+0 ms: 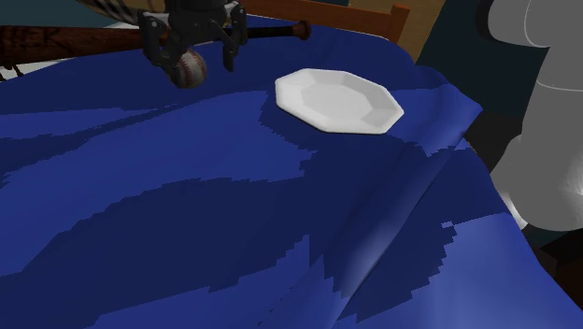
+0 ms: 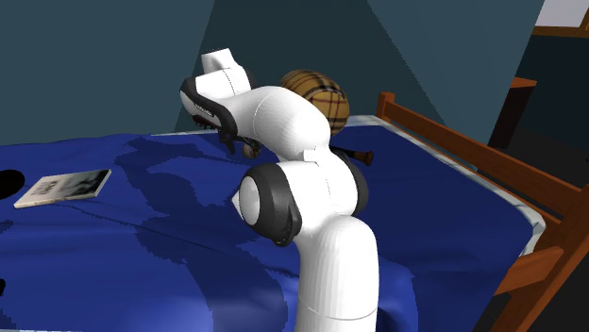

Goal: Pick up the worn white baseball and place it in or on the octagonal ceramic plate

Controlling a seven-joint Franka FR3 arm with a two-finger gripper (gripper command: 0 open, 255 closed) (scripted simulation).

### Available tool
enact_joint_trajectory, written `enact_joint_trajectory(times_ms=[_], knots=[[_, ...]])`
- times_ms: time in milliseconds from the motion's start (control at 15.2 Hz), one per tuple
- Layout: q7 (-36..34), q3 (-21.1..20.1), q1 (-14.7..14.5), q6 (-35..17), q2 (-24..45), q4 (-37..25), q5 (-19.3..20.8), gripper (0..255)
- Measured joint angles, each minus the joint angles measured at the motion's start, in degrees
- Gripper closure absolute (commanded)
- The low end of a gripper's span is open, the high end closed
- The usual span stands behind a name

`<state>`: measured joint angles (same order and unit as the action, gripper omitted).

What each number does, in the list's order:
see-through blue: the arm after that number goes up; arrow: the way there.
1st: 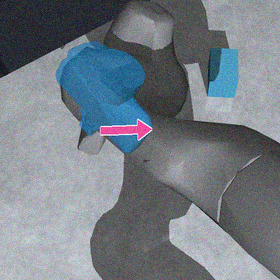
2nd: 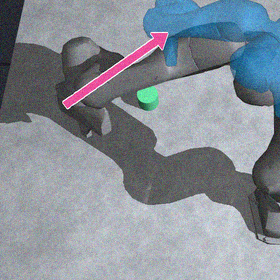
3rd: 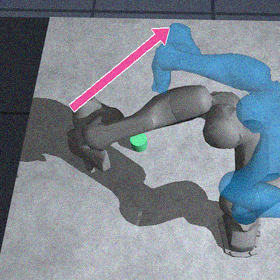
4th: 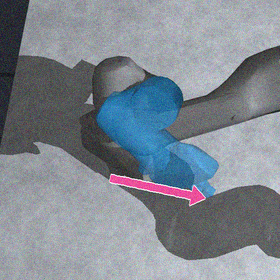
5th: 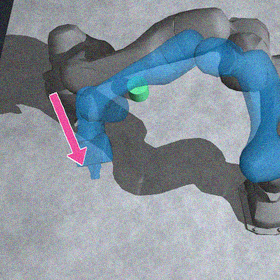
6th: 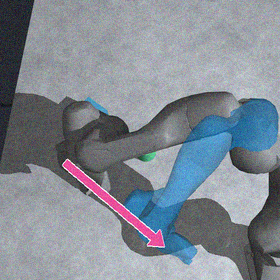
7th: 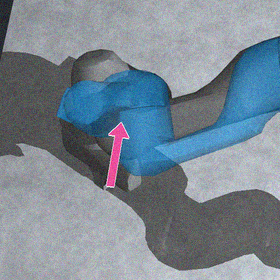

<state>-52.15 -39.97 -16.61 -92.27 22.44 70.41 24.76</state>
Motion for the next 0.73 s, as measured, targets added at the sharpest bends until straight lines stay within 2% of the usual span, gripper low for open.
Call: enact_joint_trajectory(times_ms=[132,198,726], knots=[[0.0,0.0,0.0,-0.1,0.0,0.1,0.0,0],[0.0,0.0,0.0,-0.1,0.0,0.1,0.0,255],[0.0,0.0,0.0,-0.1,0.0,0.1,0.0,255]])
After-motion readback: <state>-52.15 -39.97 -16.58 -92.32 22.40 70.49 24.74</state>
